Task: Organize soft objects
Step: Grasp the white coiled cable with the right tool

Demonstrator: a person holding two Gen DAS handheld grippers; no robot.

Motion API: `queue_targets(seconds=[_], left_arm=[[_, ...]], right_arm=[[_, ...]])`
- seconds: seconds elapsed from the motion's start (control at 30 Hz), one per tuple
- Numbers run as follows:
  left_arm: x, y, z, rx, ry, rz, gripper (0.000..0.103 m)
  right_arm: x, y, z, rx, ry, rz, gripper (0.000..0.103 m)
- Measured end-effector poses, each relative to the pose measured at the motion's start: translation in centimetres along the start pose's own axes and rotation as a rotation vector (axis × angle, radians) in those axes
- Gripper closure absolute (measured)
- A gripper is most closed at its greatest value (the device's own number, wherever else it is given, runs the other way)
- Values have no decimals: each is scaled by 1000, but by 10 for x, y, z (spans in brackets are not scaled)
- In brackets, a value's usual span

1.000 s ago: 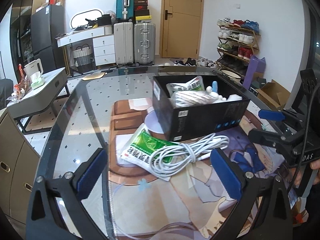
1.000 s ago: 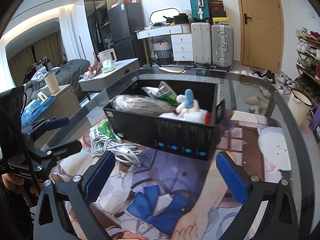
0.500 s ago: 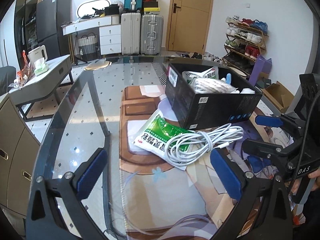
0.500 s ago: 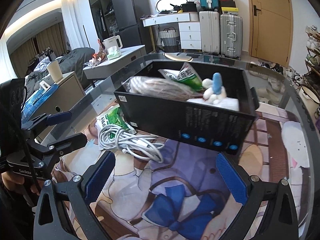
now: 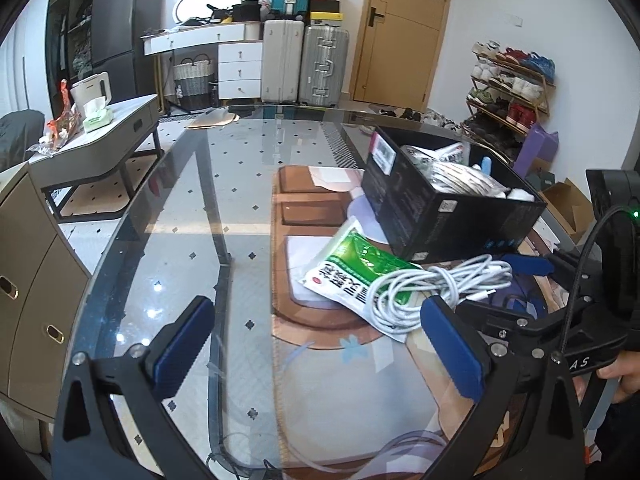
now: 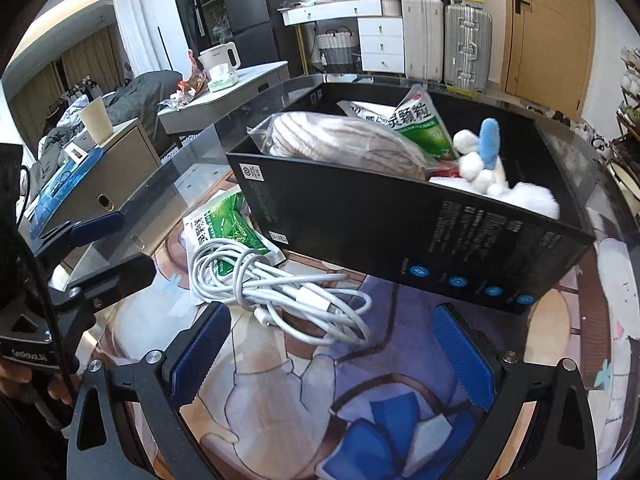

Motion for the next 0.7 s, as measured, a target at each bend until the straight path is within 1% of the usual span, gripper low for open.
queue_targets(seconds=[0.1, 0.3, 0.4, 0.53, 0.6, 0.67, 0.7], left_arm=[[4, 0, 1, -11, 2, 12, 0], [9, 0, -3, -1, 1, 22, 0], [10, 1, -4, 2, 3, 23, 0], [9, 1, -6, 8, 1, 18, 0], [9, 1, -6, 9, 0, 17, 0], [9, 1, -6, 10, 0, 16, 0], [9, 1, -6, 10, -1, 14, 0]], right_arm=[[3, -4, -5, 11, -2, -1, 1], [9, -10, -14, 18, -10, -3, 1], [10, -11, -12, 15, -21, -10, 3], [15, -14, -13, 11, -35, -1, 11], [17, -14, -12, 8, -44, 3, 19], [16, -13, -11, 3, -46, 9, 36], [17, -12, -11, 2, -47, 12, 37]])
Point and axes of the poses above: each gripper's, at about its wrist camera, not at the fingertips, and z roughly against the way its jaws point, x to its left, y to its underside, the point moved 3 cm from there along -z, roughly the way its jaws point, and after that the axes turned 5 degrees about x, right-handed, at the moved point
